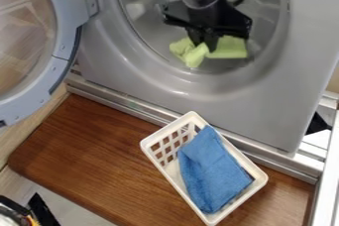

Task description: Put the green cloth inside of the container.

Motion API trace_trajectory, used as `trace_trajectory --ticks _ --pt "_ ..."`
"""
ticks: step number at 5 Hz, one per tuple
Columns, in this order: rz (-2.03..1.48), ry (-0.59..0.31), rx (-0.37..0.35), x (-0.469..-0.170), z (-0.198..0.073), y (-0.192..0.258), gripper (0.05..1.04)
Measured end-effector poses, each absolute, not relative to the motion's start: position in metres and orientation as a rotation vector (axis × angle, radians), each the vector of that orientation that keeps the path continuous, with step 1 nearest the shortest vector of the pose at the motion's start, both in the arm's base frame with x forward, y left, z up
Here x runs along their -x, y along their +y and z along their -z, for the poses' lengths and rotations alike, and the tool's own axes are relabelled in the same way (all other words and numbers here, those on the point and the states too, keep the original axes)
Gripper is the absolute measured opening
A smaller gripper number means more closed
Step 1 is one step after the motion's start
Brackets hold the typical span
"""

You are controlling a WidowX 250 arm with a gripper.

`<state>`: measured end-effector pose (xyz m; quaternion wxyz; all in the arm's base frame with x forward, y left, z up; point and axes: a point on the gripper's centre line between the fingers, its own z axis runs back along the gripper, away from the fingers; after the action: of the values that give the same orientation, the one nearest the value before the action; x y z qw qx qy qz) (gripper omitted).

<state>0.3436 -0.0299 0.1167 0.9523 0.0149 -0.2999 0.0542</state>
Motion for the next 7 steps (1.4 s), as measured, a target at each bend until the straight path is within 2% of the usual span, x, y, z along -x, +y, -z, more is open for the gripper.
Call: trace_trajectory --ticks 2,4,6,7 --pt "-0.034 -0.542 0.022 -0.296 -0.101 -0.063 0.088" --pt "0.042 -0.473 0.063 -0.255 -0.066 -0.088 0.088" --pt "0.055 -0.457 0.07 -0.246 -0.036 -0.087 0.087" --pt "0.034 -0.44 0.066 -0.252 -0.02 -0.079 0.087"
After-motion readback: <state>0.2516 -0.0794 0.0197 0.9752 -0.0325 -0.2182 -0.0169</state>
